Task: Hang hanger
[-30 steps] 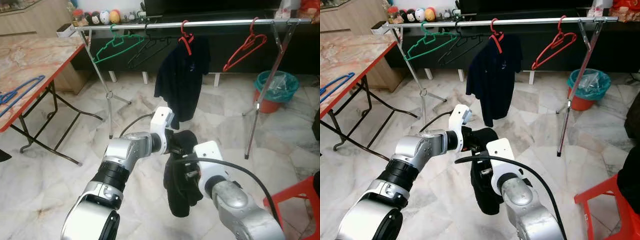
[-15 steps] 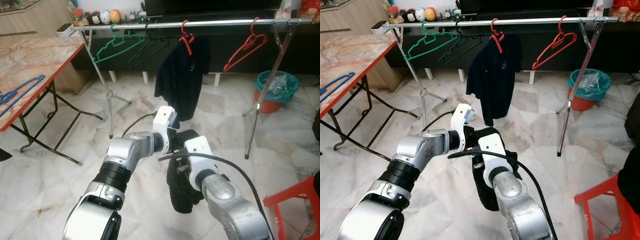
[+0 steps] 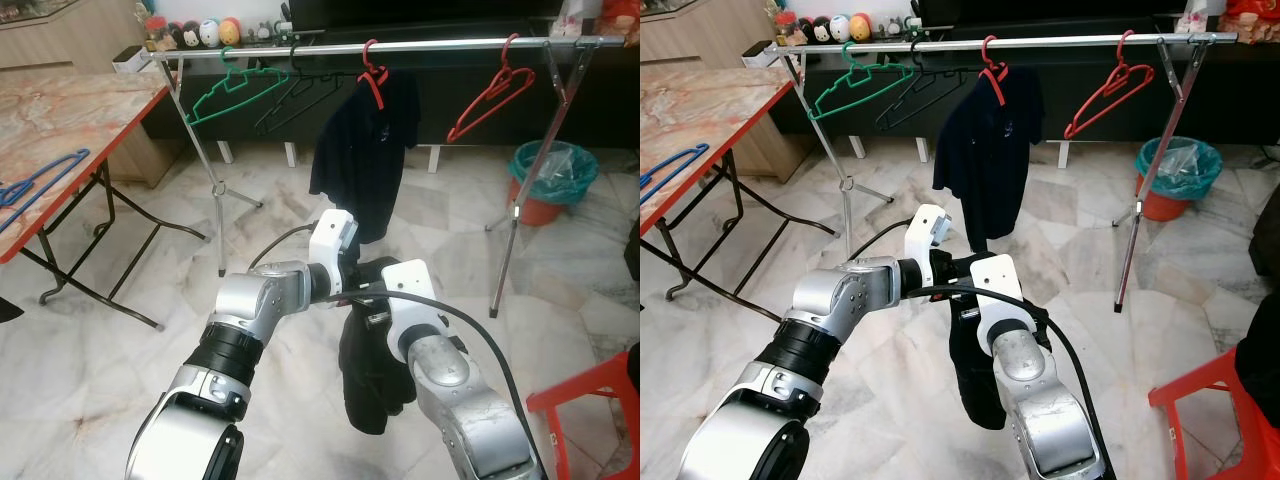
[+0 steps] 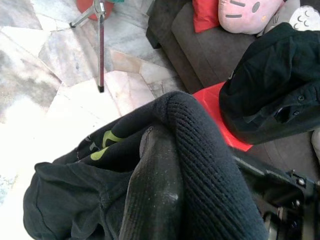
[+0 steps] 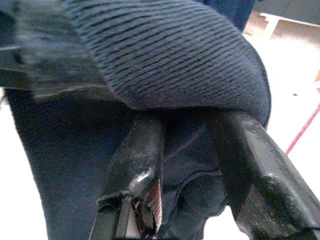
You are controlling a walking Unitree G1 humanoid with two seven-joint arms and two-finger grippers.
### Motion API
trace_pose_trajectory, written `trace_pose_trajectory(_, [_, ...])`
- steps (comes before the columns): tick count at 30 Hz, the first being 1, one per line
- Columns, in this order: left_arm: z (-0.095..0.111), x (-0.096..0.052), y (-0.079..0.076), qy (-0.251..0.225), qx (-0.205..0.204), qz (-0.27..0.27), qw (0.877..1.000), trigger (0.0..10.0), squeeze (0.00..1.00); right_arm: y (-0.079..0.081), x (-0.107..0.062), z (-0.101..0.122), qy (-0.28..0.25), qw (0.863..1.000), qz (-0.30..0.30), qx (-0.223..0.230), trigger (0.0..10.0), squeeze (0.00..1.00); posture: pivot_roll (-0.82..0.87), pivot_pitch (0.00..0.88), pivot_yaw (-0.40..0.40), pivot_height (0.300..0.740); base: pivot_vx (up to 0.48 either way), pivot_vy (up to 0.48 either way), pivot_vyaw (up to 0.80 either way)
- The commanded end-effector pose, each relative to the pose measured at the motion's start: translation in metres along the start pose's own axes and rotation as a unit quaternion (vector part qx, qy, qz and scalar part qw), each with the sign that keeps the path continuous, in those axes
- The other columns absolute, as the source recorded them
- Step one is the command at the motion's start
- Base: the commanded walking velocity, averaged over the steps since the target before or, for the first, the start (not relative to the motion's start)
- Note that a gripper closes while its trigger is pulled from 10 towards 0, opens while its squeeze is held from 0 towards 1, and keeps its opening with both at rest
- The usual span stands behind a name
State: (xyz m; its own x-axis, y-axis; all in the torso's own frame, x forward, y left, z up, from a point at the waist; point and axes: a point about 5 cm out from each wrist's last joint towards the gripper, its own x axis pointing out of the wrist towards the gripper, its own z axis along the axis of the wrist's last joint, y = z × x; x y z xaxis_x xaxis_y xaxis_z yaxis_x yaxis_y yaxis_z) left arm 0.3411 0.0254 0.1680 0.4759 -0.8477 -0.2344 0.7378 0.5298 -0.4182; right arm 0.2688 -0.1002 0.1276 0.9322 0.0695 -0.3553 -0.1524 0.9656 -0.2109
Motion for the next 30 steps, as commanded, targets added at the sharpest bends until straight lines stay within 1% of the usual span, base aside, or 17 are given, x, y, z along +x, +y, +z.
trace_pose_trajectory(1, [0.004, -0.005, 0.0, -0.006, 0.007, -0.002, 1.0, 10.0, 0.0, -0.005, 0.002, 0.001, -0.003, 1.0, -0.021, -0.008, 10.0, 0.0, -0.07, 0.066, 0.12, 0.74, 0.0, 0.0, 0.0])
trace_pose_trajectory(4, [0.004, -0.006, -0.001, -0.005, 0.007, -0.003, 1.0, 10.0, 0.0, -0.008, 0.004, 0.001, -0.003, 0.999, -0.033, -0.021, 10.0, 0.0, -0.07, 0.065, 0.12, 0.74, 0.0, 0.0, 0.0])
trace_pose_trajectory(6, [0.004, -0.006, -0.001, -0.005, 0.008, -0.004, 1.0, 10.0, 0.0, -0.013, 0.006, -0.002, 0.001, 0.998, -0.054, -0.044, 10.0, 0.0, -0.06, 0.062, 0.118, 0.74, 0.0, 0.0, 0.0])
trace_pose_trajectory(7, [0.004, -0.006, -0.001, -0.005, 0.008, -0.004, 1.0, 10.0, 0.0, -0.013, 0.006, -0.002, 0.001, 0.998, -0.054, -0.044, 10.0, 0.0, -0.06, 0.062, 0.118, 0.74, 0.0, 0.0, 0.0])
trace_pose_trajectory(8, [0.005, -0.006, -0.001, -0.006, 0.008, -0.005, 1.0, 10.0, 0.0, -0.018, 0.007, -0.005, 0.006, 0.996, -0.07, -0.057, 10.0, 0.0, -0.06, 0.061, 0.117, 0.74, 0.0, 0.0, 0.0])
trace_pose_trajectory(16, [0.005, -0.006, -0.003, -0.006, 0.008, -0.008, 1.0, 10.0, 0.0, -0.023, 0.012, -0.011, 0.015, 0.995, -0.072, -0.061, 10.0, 0.0, -0.06, 0.055, 0.113, 0.74, 0.0, 0.0, 0.0])
trace_pose_trajectory(17, [0.006, -0.006, -0.005, -0.007, 0.008, -0.013, 1.0, 10.0, 0.0, -0.024, 0.014, -0.013, 0.018, 0.995, -0.071, -0.063, 10.0, 0.0, -0.06, 0.051, 0.111, 0.74, 0.0, 0.0, 0.0])
trace_pose_trajectory(25, [0.005, -0.007, -0.006, -0.004, 0.008, -0.017, 1.0, 10.0, 0.0, -0.031, 0.016, -0.02, 0.032, 0.992, -0.094, -0.079, 10.0, 0.0, -0.06, 0.044, 0.108, 0.74, 0.0, 0.0, 0.0])
trace_pose_trajectory(28, [0.004, -0.007, -0.006, -0.003, 0.007, -0.016, 1.0, 10.0, 0.0, -0.035, 0.015, -0.024, 0.04, 0.991, -0.099, -0.078, 10.0, 0.0, -0.06, 0.043, 0.105, 0.74, 0.0, 0.0, 0.0])
trace_pose_trajectory(30, [0.004, -0.007, -0.006, -0.003, 0.006, -0.014, 1.0, 10.0, 0.0, -0.041, 0.014, -0.03, 0.055, 0.987, -0.114, -0.095, 10.0, 0.0, -0.06, 0.043, 0.103, 0.74, 0.0, 0.0, 0.0])
